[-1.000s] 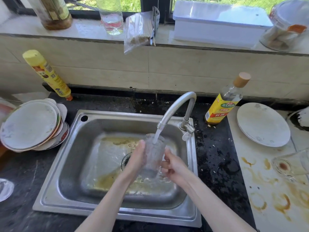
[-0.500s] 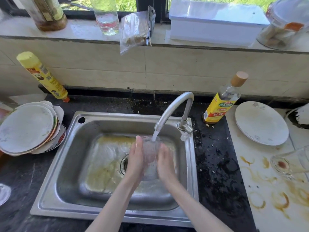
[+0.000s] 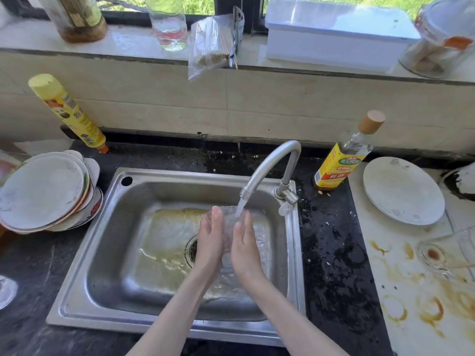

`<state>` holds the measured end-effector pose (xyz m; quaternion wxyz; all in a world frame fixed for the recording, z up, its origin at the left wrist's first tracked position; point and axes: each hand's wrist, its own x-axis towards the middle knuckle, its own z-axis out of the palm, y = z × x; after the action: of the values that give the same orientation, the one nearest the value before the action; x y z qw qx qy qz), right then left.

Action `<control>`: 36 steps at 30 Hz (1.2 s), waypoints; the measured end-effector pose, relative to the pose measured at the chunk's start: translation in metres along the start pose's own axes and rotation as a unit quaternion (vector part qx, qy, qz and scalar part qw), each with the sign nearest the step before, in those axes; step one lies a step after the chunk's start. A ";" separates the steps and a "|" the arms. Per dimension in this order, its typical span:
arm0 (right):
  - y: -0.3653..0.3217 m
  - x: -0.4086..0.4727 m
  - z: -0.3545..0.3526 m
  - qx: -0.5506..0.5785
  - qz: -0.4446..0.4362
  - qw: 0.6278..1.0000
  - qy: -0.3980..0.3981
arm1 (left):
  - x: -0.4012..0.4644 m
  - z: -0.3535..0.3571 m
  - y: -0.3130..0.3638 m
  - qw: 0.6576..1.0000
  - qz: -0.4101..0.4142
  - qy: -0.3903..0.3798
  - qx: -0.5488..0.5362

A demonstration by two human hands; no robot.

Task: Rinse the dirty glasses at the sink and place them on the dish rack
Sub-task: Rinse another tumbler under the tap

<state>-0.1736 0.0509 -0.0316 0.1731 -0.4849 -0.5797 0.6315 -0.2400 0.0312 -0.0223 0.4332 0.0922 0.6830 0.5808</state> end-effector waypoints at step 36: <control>0.024 0.014 -0.043 0.294 0.107 0.942 -0.125 | 0.009 0.011 -0.006 0.972 0.100 -0.041 0.209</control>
<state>-0.1374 0.0797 -0.0534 0.1653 -0.3884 -0.3302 0.8442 -0.2357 0.0425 -0.0318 0.3721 0.2723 0.7582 0.4611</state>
